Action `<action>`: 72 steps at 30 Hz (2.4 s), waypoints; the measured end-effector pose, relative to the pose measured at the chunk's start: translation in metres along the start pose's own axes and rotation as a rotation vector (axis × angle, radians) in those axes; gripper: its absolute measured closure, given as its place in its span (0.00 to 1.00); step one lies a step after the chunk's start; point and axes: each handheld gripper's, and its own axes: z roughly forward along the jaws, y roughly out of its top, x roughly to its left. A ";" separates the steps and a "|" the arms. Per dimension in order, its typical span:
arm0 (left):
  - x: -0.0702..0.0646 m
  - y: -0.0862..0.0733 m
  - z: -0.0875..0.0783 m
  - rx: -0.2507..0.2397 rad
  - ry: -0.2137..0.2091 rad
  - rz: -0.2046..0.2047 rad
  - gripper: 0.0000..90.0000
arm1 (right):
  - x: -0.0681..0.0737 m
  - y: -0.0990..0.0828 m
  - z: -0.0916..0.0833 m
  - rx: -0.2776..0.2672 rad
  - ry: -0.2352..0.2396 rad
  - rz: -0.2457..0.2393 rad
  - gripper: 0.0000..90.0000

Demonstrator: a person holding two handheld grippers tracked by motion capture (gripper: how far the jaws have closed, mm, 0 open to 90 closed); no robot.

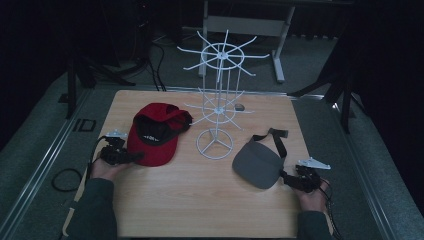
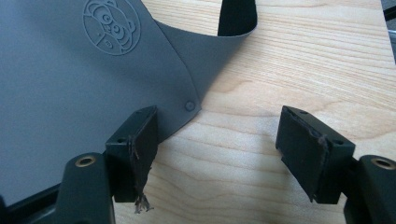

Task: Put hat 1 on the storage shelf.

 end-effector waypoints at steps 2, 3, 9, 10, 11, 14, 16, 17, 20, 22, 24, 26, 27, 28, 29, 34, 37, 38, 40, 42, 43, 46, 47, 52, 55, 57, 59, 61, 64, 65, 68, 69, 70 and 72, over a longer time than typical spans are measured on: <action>-0.001 0.001 0.003 0.012 -0.011 0.001 0.59 | 0.000 0.000 0.000 0.000 0.000 0.000 0.33; -0.002 0.002 0.006 0.022 -0.021 0.002 0.59 | 0.000 0.000 0.000 0.000 0.000 0.000 0.33; -0.006 0.005 0.015 0.049 -0.052 0.001 0.60 | 0.000 0.000 0.000 0.000 0.001 0.000 0.33; -0.007 0.005 0.018 0.058 -0.068 -0.004 0.60 | 0.000 0.000 0.000 0.000 0.001 0.000 0.33; -0.008 0.005 0.020 0.065 -0.078 -0.005 0.60 | 0.000 0.000 0.000 0.000 0.001 0.000 0.33; -0.010 0.006 0.025 0.084 -0.087 -0.002 0.60 | 0.000 0.000 0.000 0.000 0.001 0.000 0.33; -0.010 0.005 0.030 0.097 -0.105 -0.009 0.64 | 0.000 0.000 0.000 0.000 0.001 0.000 0.33; -0.010 0.005 0.030 0.097 -0.105 -0.009 0.66 | 0.000 0.000 0.000 0.000 0.001 0.000 0.33; -0.010 0.004 0.028 0.073 -0.151 -0.016 0.75 | 0.000 0.000 0.000 0.000 0.002 0.000 0.33; -0.013 0.003 0.024 0.058 -0.162 0.000 0.81 | 0.000 0.000 0.000 -0.001 0.002 0.000 0.33; -0.014 0.003 0.022 0.049 -0.167 0.006 0.83 | 0.000 0.000 0.000 -0.001 0.002 0.000 0.33; -0.016 0.001 0.020 0.031 -0.167 0.014 0.87 | 0.000 0.000 0.000 -0.001 0.002 0.000 0.33; -0.018 0.000 0.019 0.019 -0.163 0.017 0.89 | 0.000 0.000 0.000 -0.001 0.002 0.000 0.33; -0.019 0.000 0.018 0.011 -0.159 0.021 0.91 | 0.000 0.000 0.000 -0.001 0.002 0.000 0.33; -0.023 0.000 0.017 -0.008 -0.148 0.044 0.93 | 0.000 0.000 0.000 -0.001 0.002 0.000 0.33; -0.030 0.001 0.014 -0.030 -0.116 0.080 0.94 | -0.001 0.000 0.000 -0.001 0.004 0.003 0.33; -0.032 0.001 0.013 -0.053 -0.096 0.095 0.94 | -0.001 0.000 0.000 -0.001 0.004 0.003 0.33; -0.032 0.001 0.012 -0.056 -0.092 0.095 0.94 | -0.001 0.000 0.000 -0.001 0.005 0.003 0.33; -0.032 0.001 0.011 -0.068 -0.087 0.099 0.94 | -0.001 0.000 0.000 -0.001 0.006 0.004 0.32; -0.033 0.002 0.010 -0.079 -0.087 0.100 0.94 | -0.001 0.000 0.000 -0.001 0.006 0.004 0.32; -0.033 0.003 0.009 -0.086 -0.088 0.099 0.94 | -0.001 0.000 0.000 0.000 0.006 0.004 0.32; -0.033 0.005 0.004 -0.110 -0.089 0.092 0.94 | -0.001 0.000 0.000 0.000 0.006 0.004 0.33; -0.033 0.006 0.003 -0.115 -0.087 0.093 0.94 | -0.001 0.000 0.000 -0.001 0.006 0.003 0.32; -0.033 0.009 -0.004 -0.134 -0.073 0.100 0.94 | -0.001 0.000 0.000 -0.002 0.009 0.004 0.32; -0.033 0.012 -0.007 -0.144 -0.068 0.102 0.94 | -0.002 0.000 0.000 -0.002 0.010 0.005 0.32; -0.034 0.014 -0.008 -0.149 -0.062 0.106 0.94 | -0.001 0.000 0.000 -0.002 0.009 0.004 0.32; -0.035 0.016 -0.010 -0.153 -0.061 0.110 0.94 | -0.001 0.000 0.000 -0.002 0.009 0.004 0.32; -0.035 0.017 -0.012 -0.154 -0.058 0.114 0.94 | -0.001 0.000 0.000 -0.002 0.008 0.004 0.32; -0.036 0.018 -0.013 -0.158 -0.050 0.111 0.94 | -0.001 0.000 0.000 -0.002 0.008 0.004 0.32; -0.036 0.018 -0.014 -0.162 -0.047 0.110 0.94 | -0.001 0.000 0.000 -0.002 0.008 0.004 0.32; -0.036 0.020 -0.016 -0.175 -0.043 0.107 0.94 | -0.001 0.000 0.000 -0.002 0.009 0.004 0.32; -0.036 0.020 -0.017 -0.181 -0.043 0.106 0.94 | -0.001 0.000 0.000 -0.002 0.009 0.004 0.32; -0.036 0.021 -0.018 -0.183 -0.041 0.107 0.94 | -0.001 0.000 0.000 -0.002 0.009 0.004 0.32; -0.036 0.021 -0.020 -0.187 -0.033 0.111 0.94 | -0.001 0.000 0.000 -0.002 0.009 0.004 0.32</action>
